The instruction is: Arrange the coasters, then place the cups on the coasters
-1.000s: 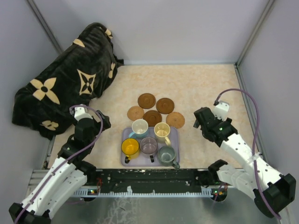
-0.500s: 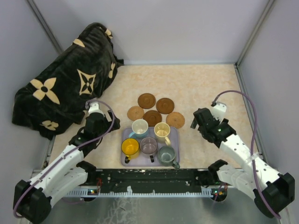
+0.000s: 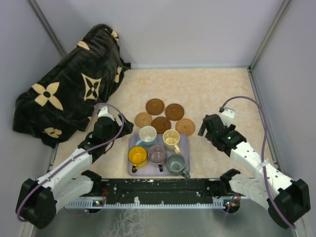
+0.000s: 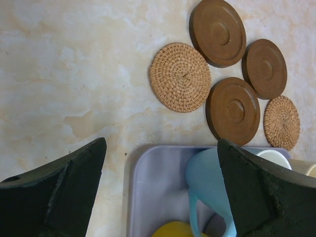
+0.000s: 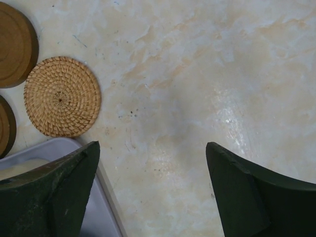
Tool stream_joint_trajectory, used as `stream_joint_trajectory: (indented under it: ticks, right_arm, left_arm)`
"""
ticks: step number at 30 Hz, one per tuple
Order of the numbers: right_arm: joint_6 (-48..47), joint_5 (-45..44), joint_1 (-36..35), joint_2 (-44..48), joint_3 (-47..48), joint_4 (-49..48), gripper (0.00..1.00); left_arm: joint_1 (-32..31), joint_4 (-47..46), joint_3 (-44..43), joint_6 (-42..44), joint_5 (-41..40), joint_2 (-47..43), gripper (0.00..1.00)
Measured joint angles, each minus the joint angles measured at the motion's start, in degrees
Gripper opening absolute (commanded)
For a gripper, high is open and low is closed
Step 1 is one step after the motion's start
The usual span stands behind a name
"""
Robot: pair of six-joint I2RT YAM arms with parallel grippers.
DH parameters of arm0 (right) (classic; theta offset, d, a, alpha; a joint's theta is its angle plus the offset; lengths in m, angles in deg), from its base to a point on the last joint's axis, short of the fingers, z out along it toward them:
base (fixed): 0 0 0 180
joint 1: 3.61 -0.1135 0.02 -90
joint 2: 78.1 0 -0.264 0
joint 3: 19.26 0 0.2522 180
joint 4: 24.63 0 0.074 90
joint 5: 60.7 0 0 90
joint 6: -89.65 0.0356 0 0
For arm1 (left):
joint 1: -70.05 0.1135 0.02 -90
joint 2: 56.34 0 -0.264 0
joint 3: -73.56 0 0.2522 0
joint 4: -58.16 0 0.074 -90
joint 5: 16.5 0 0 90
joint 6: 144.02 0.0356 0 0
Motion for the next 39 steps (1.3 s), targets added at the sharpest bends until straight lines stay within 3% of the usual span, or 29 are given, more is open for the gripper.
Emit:
stream_joint_trajectory:
  ticks: [8,16,19,21,23,24,28,38,39]
  right_arm:
    - [-2.0,4.5,0.0,-3.2,-1.4,-6.4,0.48]
    - [-3.5,9.8,-0.2,-10.8,-1.4,-13.9,0.43]
    - [-4.1,11.5,-0.4,-13.2,-1.3,-16.6,0.43]
    - [-4.6,12.6,-0.4,-14.8,-1.2,-18.4,0.43]
    - [-5.0,13.7,-0.4,-16.7,-0.9,-20.1,0.43]
    - [-5.2,14.3,-0.4,-17.7,-0.5,-20.8,0.43]
    - [-5.7,16.3,-0.4,-22.0,1.6,-23.9,0.40]
    - [-7.2,19.2,-0.5,-28.8,6.1,-27.9,0.00]
    - [-7.3,19.2,-0.5,-29.2,6.3,-28.1,0.00]
  left_arm:
    - [0.0,-6.1,0.0,4.1,2.1,4.4,0.93]
    - [0.0,-9.3,-2.5,7.6,5.1,16.7,0.65]
    - [0.0,-10.2,-4.5,8.1,5.4,19.8,0.48]
    - [0.0,-11.3,-5.7,8.8,5.4,21.6,0.31]
    - [0.0,-12.2,-7.0,9.5,5.4,23.5,0.04]
    - [0.0,-12.4,-7.9,10.0,5.5,24.7,0.00]
    - [0.0,-12.8,-12.0,11.4,6.5,29.7,0.00]
    - [0.0,-14.0,-15.1,11.6,9.6,33.4,0.00]
    - [0.0,-14.0,-15.1,11.6,9.6,33.4,0.00]
